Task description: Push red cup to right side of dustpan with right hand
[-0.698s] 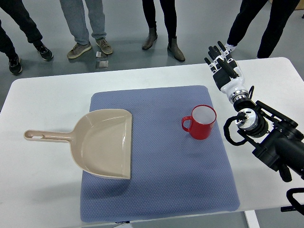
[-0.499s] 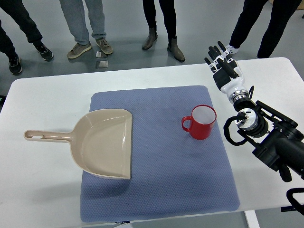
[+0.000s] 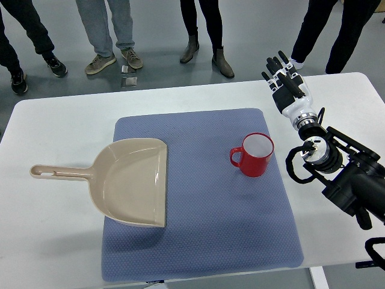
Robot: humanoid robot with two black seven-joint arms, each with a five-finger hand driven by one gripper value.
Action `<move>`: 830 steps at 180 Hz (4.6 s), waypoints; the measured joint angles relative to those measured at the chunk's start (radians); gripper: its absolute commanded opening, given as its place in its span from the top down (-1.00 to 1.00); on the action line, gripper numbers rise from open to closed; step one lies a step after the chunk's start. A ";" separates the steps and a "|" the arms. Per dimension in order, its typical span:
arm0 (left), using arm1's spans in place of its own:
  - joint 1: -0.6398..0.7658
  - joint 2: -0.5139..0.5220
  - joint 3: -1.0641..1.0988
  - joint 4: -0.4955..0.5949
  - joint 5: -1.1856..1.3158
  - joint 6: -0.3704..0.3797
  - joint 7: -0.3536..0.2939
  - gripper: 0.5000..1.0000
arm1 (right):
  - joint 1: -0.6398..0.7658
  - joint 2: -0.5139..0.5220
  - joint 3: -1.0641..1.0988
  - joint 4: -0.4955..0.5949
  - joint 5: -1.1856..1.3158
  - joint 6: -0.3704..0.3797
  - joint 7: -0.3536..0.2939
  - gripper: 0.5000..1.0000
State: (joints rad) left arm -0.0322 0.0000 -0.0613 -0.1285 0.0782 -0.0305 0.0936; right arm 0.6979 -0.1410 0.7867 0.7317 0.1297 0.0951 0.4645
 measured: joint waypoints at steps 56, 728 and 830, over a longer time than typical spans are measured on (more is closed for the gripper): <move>0.000 0.000 0.000 -0.001 0.000 0.000 0.000 -1.00 | 0.004 0.000 0.003 0.000 -0.005 -0.007 -0.001 -0.71; 0.000 0.000 0.000 0.000 0.000 0.000 0.000 -1.00 | -0.262 -0.278 0.003 0.283 -1.253 0.155 0.146 -0.71; 0.000 0.000 0.000 0.000 0.000 0.000 0.000 -1.00 | -0.273 -0.260 0.003 0.274 -1.254 0.138 0.146 -0.71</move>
State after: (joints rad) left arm -0.0322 0.0000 -0.0614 -0.1287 0.0782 -0.0306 0.0936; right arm 0.4245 -0.4011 0.7900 1.0059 -1.1243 0.2335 0.6109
